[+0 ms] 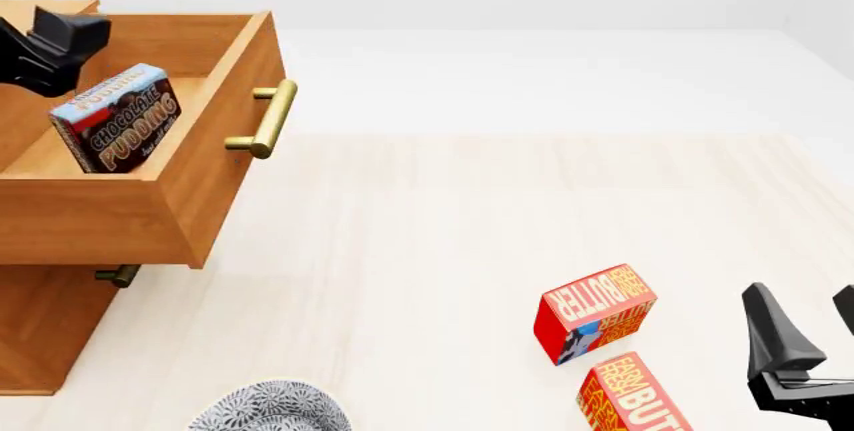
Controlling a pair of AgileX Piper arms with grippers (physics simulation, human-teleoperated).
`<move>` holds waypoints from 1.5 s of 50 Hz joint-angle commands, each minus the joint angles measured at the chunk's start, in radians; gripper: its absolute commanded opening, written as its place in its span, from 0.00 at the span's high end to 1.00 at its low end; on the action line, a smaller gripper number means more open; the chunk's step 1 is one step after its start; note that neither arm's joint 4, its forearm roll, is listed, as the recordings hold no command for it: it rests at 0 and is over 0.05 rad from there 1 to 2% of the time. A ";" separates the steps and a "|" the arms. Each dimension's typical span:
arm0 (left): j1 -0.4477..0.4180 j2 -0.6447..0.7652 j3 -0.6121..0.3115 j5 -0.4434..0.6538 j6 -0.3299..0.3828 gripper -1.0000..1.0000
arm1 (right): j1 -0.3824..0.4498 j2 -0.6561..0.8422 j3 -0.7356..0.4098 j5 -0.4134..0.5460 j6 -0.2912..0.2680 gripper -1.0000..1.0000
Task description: Put the chocolate pudding in the top drawer of the cabinet and close it.
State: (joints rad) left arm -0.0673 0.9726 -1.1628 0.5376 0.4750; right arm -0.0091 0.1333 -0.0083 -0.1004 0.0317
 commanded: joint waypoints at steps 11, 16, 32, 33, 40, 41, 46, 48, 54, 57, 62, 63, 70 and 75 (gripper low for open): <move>-0.145 -0.063 -0.058 0.098 -0.062 0.00 | 0.000 0.000 0.000 0.000 0.000 0.00; -0.165 -0.068 -0.056 0.102 -0.079 0.00 | 0.000 0.000 0.000 0.000 0.000 0.00; -0.258 -0.082 0.007 0.072 -0.089 0.00 | 0.000 0.000 0.000 0.000 0.000 0.00; -0.269 -0.082 0.008 0.070 -0.097 0.00 | 0.000 0.000 0.000 0.000 0.000 0.00; -0.310 -0.059 0.008 0.059 -0.111 0.00 | 0.000 0.000 0.000 0.000 0.000 0.00; -0.318 -0.059 0.005 0.060 -0.114 0.00 | 0.000 0.000 0.000 0.000 0.000 0.00; -0.356 -0.052 0.004 0.061 -0.125 0.00 | 0.000 0.000 0.000 0.000 0.000 0.00; -0.371 -0.049 0.018 0.052 -0.126 0.00 | 0.000 0.000 0.000 0.000 0.000 0.00; -0.403 -0.035 0.041 0.026 -0.138 0.00 | 0.000 0.000 0.000 0.000 0.000 0.00; -0.427 -0.028 0.051 0.016 -0.143 0.00 | 0.000 0.001 0.000 0.000 0.000 0.00; -0.457 -0.017 0.066 0.000 -0.145 0.00 | 0.000 0.000 0.000 0.000 0.000 0.00; -0.460 -0.015 0.071 -0.003 -0.148 0.00 | 0.000 0.000 0.000 0.000 0.000 0.00; -0.502 0.003 0.102 -0.035 -0.151 0.00 | 0.000 0.000 0.000 0.000 0.000 0.00; -0.518 0.015 0.119 -0.049 -0.158 0.00 | 0.000 0.000 0.000 0.000 0.000 0.00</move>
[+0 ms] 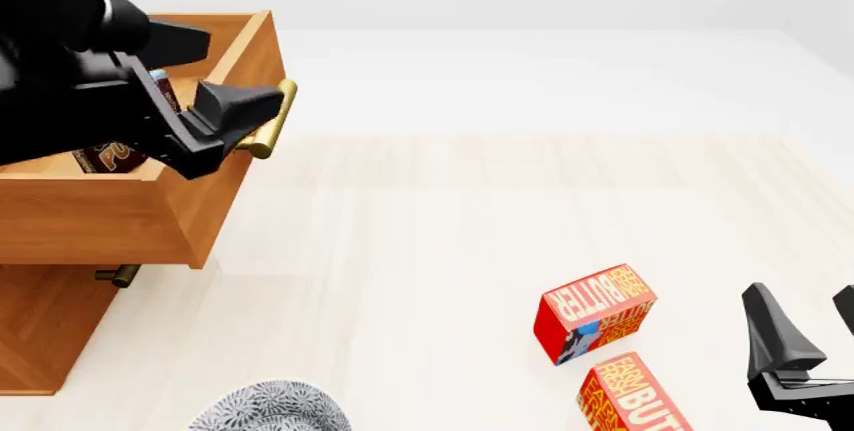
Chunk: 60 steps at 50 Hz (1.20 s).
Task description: Put the chocolate pudding in the top drawer of the cabinet and close it.
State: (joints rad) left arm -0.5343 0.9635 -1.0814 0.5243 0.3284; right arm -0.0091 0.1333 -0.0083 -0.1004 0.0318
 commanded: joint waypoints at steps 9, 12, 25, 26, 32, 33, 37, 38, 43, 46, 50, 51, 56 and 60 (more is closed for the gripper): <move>-0.087 0.055 0.068 -0.069 -0.026 0.00 | 0.000 0.001 0.000 -0.001 0.001 0.00; -0.094 0.061 0.072 -0.073 -0.032 0.00 | 0.000 0.000 0.000 0.000 0.000 0.00; -0.124 0.084 0.135 -0.124 -0.044 0.00 | 0.000 0.002 0.000 -0.002 -0.001 0.00; -0.128 0.087 0.140 -0.130 -0.047 0.00 | 0.000 0.003 0.000 -0.003 0.000 0.00; -0.139 0.107 0.163 -0.156 -0.053 0.00 | 0.000 0.004 0.000 -0.004 0.000 0.00; -0.141 0.116 0.168 -0.160 -0.059 0.00 | 0.000 0.004 0.000 -0.004 0.000 0.00; -0.150 0.126 0.181 -0.172 -0.064 0.00 | 0.000 0.000 0.000 0.000 0.000 0.00; -0.149 0.126 0.184 -0.175 -0.065 0.00 | 0.000 -0.001 0.000 0.001 0.000 0.00; -0.153 0.137 0.187 -0.183 -0.082 0.00 | 0.000 -0.004 0.000 0.005 0.000 0.00; -0.172 0.170 0.184 -0.193 -0.125 0.00 | 0.000 -0.008 0.000 0.008 0.000 0.00; -0.171 0.181 0.199 -0.206 -0.136 0.00 | 0.000 -0.011 0.000 0.011 0.000 0.00; -0.168 0.187 0.205 -0.212 -0.146 0.00 | 0.000 -0.012 0.000 0.012 0.000 0.00; -0.174 0.218 0.223 -0.236 -0.172 0.00 | 0.000 -0.016 0.000 0.016 0.000 0.00; -0.165 0.224 0.238 -0.245 -0.174 0.00 | 0.000 -0.019 0.000 0.019 0.000 0.00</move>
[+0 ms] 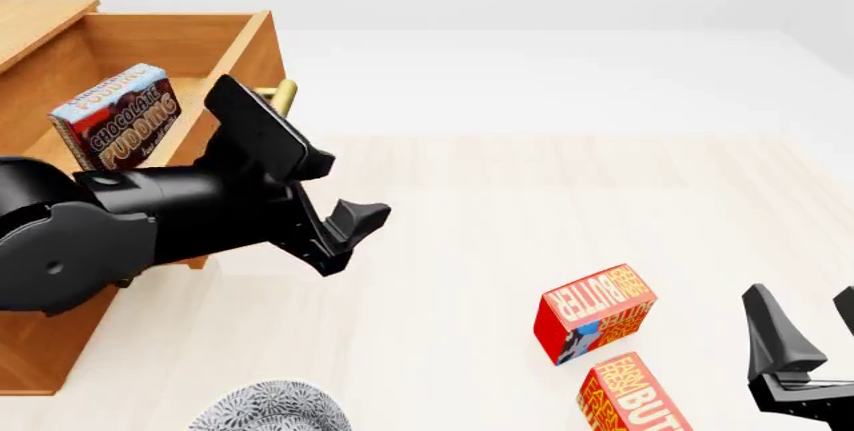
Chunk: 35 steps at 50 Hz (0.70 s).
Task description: Put the chocolate pudding in the top drawer of the cabinet and close it.
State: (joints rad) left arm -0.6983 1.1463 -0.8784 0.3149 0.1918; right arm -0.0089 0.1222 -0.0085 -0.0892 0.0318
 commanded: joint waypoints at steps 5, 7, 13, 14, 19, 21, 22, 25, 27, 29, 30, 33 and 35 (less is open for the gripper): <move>0.011 0.058 0.043 -0.035 -0.069 0.00 | 0.000 -0.009 0.000 0.009 0.000 0.00; 0.046 0.043 0.062 -0.033 -0.092 0.00 | 0.000 -0.009 0.000 0.009 0.000 0.00; 0.058 0.073 0.082 -0.046 -0.096 0.00 | 0.000 -0.008 0.000 0.008 0.000 0.00; 0.063 0.074 0.085 -0.045 -0.097 0.00 | 0.000 -0.007 0.000 0.007 0.000 0.00; 0.095 0.064 0.106 -0.051 -0.099 0.00 | 0.000 -0.001 0.000 0.001 0.000 0.00; 0.095 0.064 0.114 -0.061 -0.083 0.00 | 0.000 0.003 0.000 -0.002 0.000 0.00; 0.109 0.066 0.125 -0.065 -0.081 0.00 | 0.000 0.004 0.000 -0.004 0.000 0.00; 0.116 0.073 0.126 -0.067 -0.081 0.00 | 0.000 0.007 0.000 -0.007 0.000 0.00; 0.111 0.086 0.110 -0.058 -0.111 0.00 | 0.000 0.010 0.000 -0.010 0.000 0.00; 0.123 0.080 0.109 -0.057 -0.115 0.00 | 0.000 0.012 0.000 -0.012 0.000 0.00; 0.124 0.082 0.106 -0.054 -0.115 0.00 | 0.000 0.014 0.000 -0.014 0.000 0.00; 0.115 0.096 0.103 -0.059 -0.134 0.00 | 0.000 0.018 0.000 -0.018 0.000 0.00; 0.113 0.097 0.100 -0.057 -0.135 0.00 | 0.000 0.019 0.000 -0.019 0.000 0.00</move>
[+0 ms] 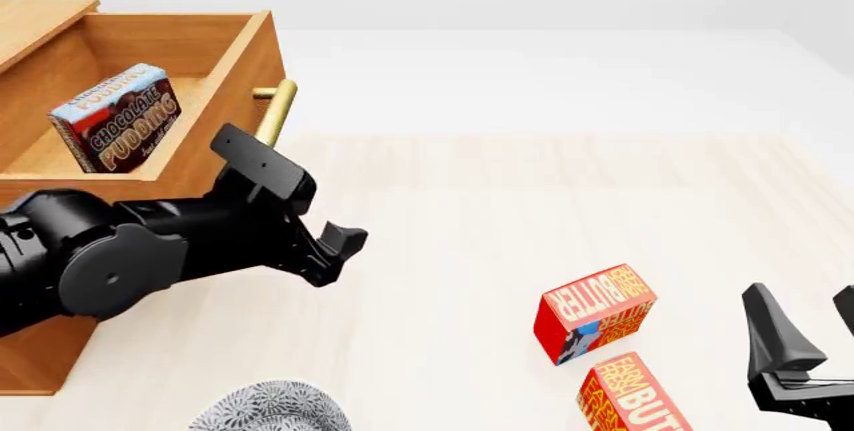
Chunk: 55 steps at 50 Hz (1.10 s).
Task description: Put the chocolate pudding in the top drawer of the cabinet and close it.
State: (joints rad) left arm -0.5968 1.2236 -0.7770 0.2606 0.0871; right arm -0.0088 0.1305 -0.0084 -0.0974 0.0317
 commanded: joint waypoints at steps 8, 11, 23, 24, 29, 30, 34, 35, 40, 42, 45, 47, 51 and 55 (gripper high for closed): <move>0.020 0.034 -0.025 0.007 -0.065 0.00 | 0.000 0.015 0.000 -0.015 0.000 0.00; 0.030 0.038 -0.019 -0.002 -0.068 0.00 | 0.000 0.014 0.000 -0.014 0.000 0.00; 0.097 0.029 0.011 -0.032 -0.075 0.00 | 0.000 0.008 0.000 -0.008 0.000 0.00; 0.098 0.028 0.010 -0.030 -0.074 0.00 | 0.000 0.007 0.000 -0.007 0.000 0.00; 0.148 -0.013 0.049 -0.047 -0.051 0.00 | 0.000 0.004 0.000 -0.004 0.000 0.00; 0.143 -0.007 0.047 -0.047 -0.055 0.00 | 0.000 0.003 0.000 -0.003 0.000 0.00; 0.150 -0.011 0.050 -0.047 -0.060 0.00 | 0.000 0.002 0.000 -0.002 0.000 0.00; 0.155 -0.014 0.052 -0.046 -0.059 0.00 | 0.000 0.001 0.000 -0.001 0.000 0.00; 0.172 -0.022 0.060 -0.047 -0.057 0.00 | 0.000 0.001 0.000 -0.001 0.000 0.00; 0.182 -0.032 0.066 -0.046 -0.053 0.00 | 0.000 0.001 0.000 -0.002 0.000 0.00; 0.191 -0.032 0.064 -0.044 -0.055 0.00 | 0.000 0.000 0.000 0.000 0.000 0.00; 0.197 -0.035 0.063 -0.043 -0.054 0.00 | 0.000 0.001 0.000 -0.001 0.000 0.00; 0.201 -0.041 0.067 -0.059 -0.036 0.00 | 0.000 0.001 0.000 -0.001 0.000 0.00; 0.212 -0.036 0.068 -0.068 -0.038 0.00 | 0.000 0.000 0.000 -0.001 0.000 0.00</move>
State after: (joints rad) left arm -0.4136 1.1945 -0.7174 0.2081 0.0427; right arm -0.0088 0.1317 -0.0082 -0.0988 0.0317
